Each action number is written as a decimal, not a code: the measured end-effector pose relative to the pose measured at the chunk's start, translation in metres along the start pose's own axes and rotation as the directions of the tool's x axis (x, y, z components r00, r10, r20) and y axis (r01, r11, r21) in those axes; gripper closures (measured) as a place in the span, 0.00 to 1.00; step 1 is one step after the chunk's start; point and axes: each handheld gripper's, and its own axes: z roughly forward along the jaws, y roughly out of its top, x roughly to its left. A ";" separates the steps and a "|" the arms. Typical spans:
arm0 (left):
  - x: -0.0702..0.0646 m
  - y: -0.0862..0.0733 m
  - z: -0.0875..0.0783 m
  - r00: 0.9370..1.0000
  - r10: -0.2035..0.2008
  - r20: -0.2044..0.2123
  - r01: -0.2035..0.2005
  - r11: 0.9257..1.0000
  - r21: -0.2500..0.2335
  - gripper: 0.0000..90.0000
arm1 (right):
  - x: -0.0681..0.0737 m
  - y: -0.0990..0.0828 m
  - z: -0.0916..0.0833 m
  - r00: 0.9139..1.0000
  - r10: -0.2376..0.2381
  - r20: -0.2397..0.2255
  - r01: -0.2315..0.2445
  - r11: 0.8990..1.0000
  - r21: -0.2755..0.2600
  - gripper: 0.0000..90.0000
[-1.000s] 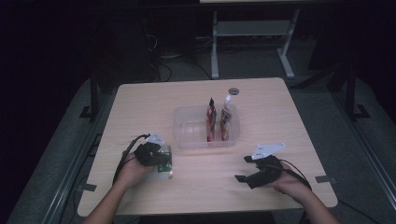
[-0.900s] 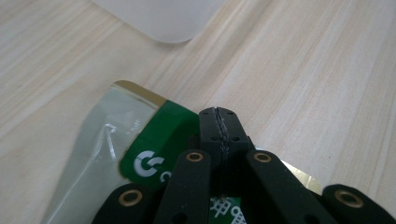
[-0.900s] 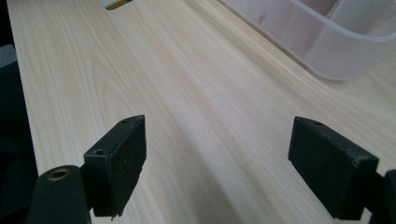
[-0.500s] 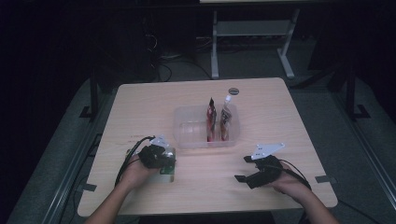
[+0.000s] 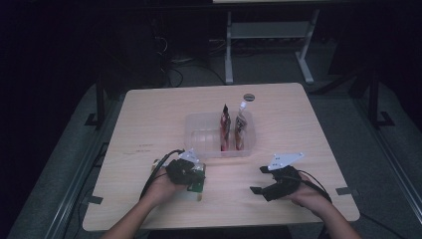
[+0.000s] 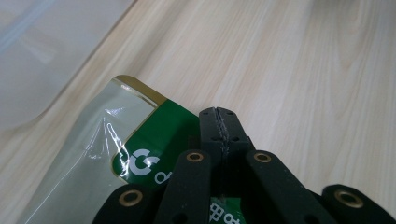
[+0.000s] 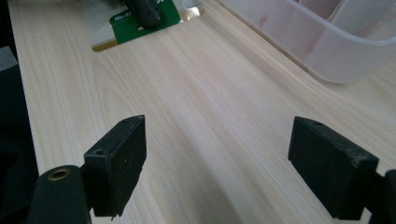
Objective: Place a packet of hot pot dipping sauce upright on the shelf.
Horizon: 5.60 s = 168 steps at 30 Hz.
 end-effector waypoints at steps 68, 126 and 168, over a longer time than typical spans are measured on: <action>0.019 -0.003 -0.022 0.996 0.087 0.024 -0.087 0.996 -0.016 0.46 | 0.001 -0.003 0.006 0.999 -0.030 -0.012 0.030 0.999 0.028 0.17; 0.000 -0.007 -0.044 0.997 0.080 0.017 -0.079 0.994 -0.075 1.00 | -0.011 0.010 -0.001 0.992 0.091 -0.083 -0.090 0.996 0.011 0.17; -0.022 0.011 -0.076 0.981 0.191 0.034 -0.177 0.951 -0.253 1.00 | -0.010 0.067 0.045 0.929 0.024 -0.369 -0.052 0.997 -0.066 0.29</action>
